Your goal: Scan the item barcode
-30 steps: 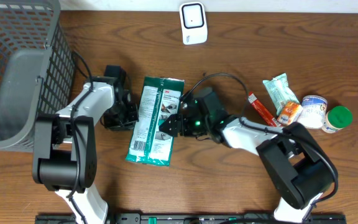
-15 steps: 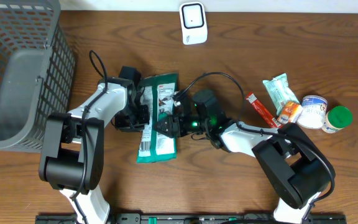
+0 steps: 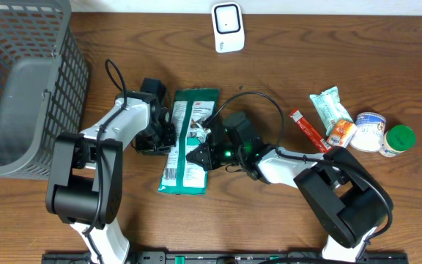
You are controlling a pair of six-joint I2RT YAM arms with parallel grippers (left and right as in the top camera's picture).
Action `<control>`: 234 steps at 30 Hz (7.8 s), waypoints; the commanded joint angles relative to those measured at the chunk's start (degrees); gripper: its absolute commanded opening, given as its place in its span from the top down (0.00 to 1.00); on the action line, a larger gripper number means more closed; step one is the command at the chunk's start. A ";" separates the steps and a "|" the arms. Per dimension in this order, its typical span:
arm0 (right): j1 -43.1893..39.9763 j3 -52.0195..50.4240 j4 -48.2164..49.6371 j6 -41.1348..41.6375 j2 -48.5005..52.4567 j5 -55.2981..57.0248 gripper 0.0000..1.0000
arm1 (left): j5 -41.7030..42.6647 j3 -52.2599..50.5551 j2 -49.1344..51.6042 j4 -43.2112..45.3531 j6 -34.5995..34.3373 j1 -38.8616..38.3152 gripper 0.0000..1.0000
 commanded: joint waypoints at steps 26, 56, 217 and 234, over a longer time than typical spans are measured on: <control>-25.14 -0.37 -12.44 -0.61 -33.11 -48.68 0.99 | -9.27 -1.70 -34.16 2.93 -2.27 8.04 0.39; -23.08 50.05 -88.17 -39.95 -33.40 52.87 0.99 | -11.78 -1.70 -34.14 5.42 -2.25 16.28 0.16; -29.92 43.47 -93.11 -34.25 -17.35 41.79 0.01 | -11.80 -1.70 -34.14 5.42 -2.25 16.28 0.16; -30.14 42.86 -82.36 -37.33 -49.16 45.24 0.01 | -11.80 -1.70 -34.14 5.42 -2.25 16.28 0.16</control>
